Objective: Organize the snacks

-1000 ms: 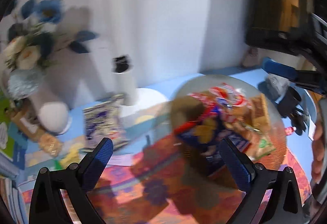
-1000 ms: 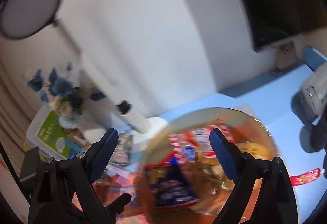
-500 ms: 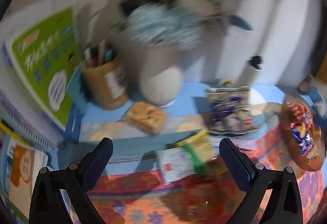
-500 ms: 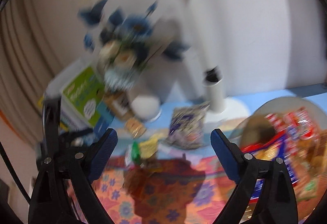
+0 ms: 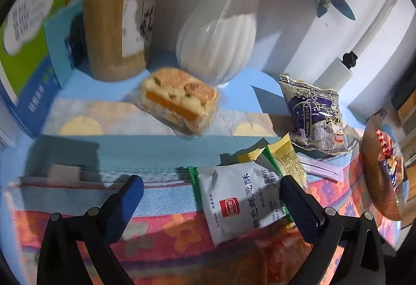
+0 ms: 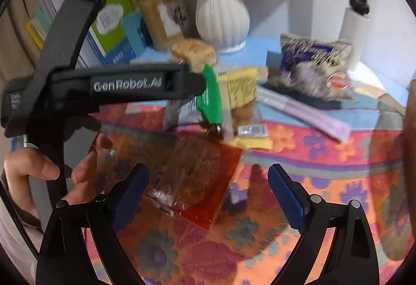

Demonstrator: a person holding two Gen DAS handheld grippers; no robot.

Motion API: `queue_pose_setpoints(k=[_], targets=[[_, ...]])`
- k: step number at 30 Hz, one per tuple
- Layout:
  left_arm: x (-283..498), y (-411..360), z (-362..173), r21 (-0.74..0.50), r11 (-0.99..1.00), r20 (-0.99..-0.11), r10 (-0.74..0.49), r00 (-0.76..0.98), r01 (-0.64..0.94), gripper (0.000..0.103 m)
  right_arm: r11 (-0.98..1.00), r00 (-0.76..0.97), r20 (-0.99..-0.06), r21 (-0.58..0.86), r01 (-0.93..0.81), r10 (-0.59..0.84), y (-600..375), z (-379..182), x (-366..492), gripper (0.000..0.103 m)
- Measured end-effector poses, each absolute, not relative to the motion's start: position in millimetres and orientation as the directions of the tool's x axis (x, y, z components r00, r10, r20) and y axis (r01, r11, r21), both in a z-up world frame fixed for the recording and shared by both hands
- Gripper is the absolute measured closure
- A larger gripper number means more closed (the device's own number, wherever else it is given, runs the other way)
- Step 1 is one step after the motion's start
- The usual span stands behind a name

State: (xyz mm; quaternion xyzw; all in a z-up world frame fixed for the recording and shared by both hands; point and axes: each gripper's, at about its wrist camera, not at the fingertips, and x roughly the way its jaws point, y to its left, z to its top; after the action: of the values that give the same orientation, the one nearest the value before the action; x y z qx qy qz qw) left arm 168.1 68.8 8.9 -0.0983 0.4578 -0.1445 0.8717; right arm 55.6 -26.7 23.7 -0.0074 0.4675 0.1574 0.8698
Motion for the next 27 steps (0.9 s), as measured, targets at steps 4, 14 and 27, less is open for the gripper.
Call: queue_pose_setpoints(k=[4,14,27], targets=[[160.4,59.8,5.7,-0.218,0.958,-0.763,-0.287,0.58,0.188,0.0,0.952,0.551,-0.808,0.036,-0.304,0.206,-11.4,12.7,53.5,0.0],[159.5,37.2,-0.4,-0.03,0.984,-0.809,-0.127,0.575,0.175,0.0,0.95,0.549,-0.813,0.014,-0.312,0.192,-15.2,12.5,51.6,0.0],[154.8,40.3,-0.9,-0.029,0.986,-0.808,-0.119,0.577,0.162,0.0,0.949,0.548,-0.813,0.018,-0.314,0.197,-15.7,12.9,51.3,0.0]])
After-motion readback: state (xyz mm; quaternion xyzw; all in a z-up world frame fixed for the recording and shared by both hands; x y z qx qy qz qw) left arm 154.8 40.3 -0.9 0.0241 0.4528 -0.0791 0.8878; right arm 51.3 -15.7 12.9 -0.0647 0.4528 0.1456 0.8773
